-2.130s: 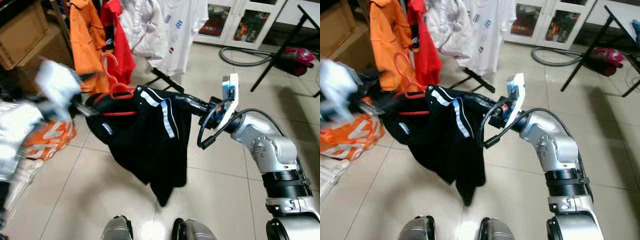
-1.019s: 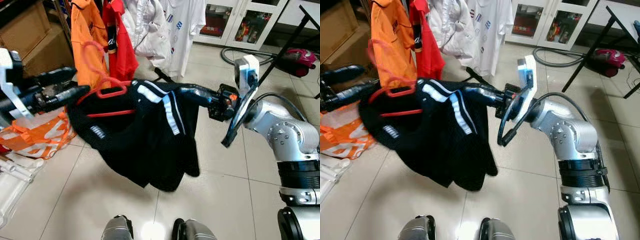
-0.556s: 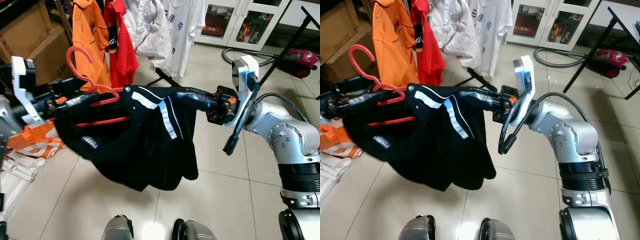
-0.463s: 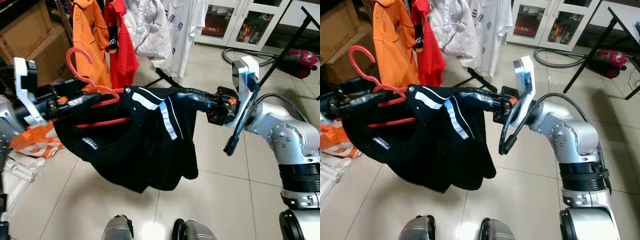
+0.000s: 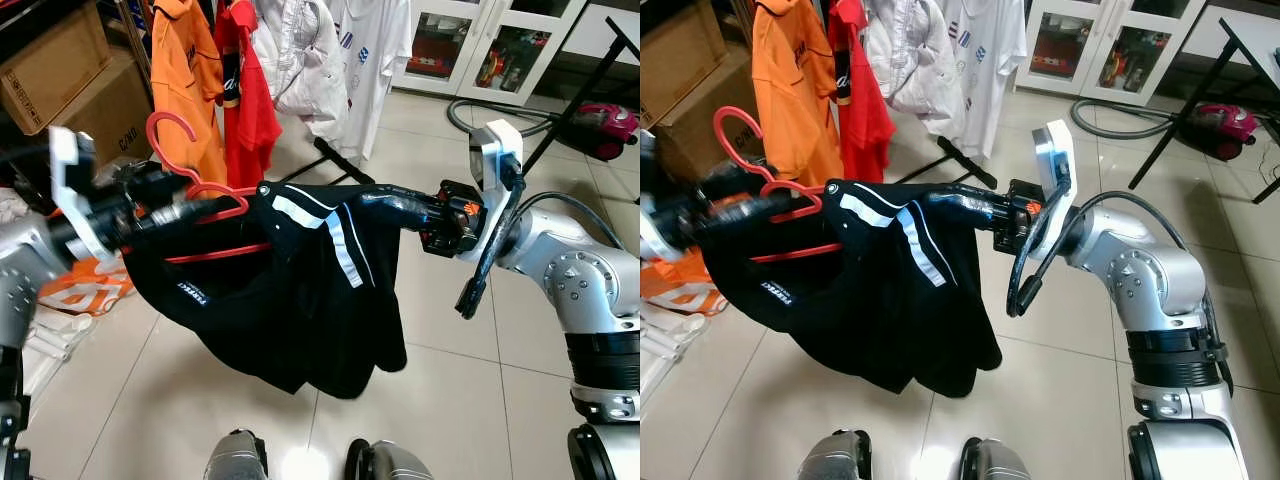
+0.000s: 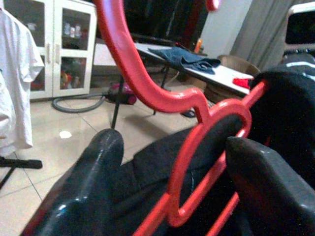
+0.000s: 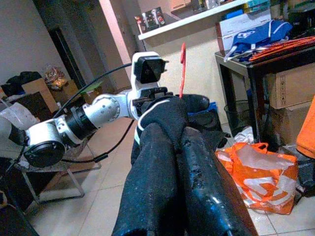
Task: Hang hanger
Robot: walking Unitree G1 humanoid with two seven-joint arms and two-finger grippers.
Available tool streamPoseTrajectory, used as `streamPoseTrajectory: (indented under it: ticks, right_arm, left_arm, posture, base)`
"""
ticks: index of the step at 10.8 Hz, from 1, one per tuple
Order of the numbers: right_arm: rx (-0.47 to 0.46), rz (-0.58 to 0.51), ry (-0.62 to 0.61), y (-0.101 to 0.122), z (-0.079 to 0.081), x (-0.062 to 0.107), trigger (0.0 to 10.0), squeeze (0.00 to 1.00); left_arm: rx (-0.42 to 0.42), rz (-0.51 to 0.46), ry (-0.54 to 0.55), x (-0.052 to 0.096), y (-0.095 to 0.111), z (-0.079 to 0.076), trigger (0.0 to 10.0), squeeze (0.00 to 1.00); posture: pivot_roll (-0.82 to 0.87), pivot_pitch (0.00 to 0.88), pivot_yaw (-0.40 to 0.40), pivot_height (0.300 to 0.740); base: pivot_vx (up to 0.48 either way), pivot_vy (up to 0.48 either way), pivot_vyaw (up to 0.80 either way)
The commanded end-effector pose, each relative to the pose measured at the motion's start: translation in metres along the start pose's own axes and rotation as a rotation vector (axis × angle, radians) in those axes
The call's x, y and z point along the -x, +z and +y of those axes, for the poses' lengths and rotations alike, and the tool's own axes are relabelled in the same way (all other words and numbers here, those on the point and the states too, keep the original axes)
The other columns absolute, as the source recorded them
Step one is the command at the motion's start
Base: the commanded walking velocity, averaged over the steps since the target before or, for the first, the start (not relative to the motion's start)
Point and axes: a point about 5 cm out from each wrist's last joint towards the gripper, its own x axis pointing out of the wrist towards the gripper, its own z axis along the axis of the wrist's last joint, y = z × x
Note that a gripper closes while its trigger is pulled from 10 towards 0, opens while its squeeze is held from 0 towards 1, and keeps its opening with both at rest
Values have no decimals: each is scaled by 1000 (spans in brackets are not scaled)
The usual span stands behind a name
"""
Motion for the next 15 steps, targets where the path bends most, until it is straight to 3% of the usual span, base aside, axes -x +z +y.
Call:
streamPoseTrajectory:
  ticks: [1,3,7,13,15]
  right_arm:
    - [21,-2,27,5,3,0,0,0]
    - [25,5,27,6,3,2,0,0]
    - [81,149,54,0,4,19,0,0]
    - [102,175,69,-1,1,18,0,0]
    - [103,150,-46,0,-13,12,0,0]
  left_arm:
    - [-28,54,-19,1,-2,-4,235,0]
    - [-22,80,-34,3,-3,-5,0,0]
    - [-19,100,-76,5,0,-8,0,0]
    - [43,116,-183,4,-7,-22,0,0]
    - [57,110,-191,2,-9,-26,0,0]
  posture:
    - [20,108,-12,740]
    - [24,110,-10,740]
    - [20,111,-7,740]
    - [24,116,-5,740]
    - [27,122,-5,740]
  base:
    - [0,0,0]
    - [0,0,0]
    - [0,0,0]
    - [0,0,0]
    - [0,0,0]
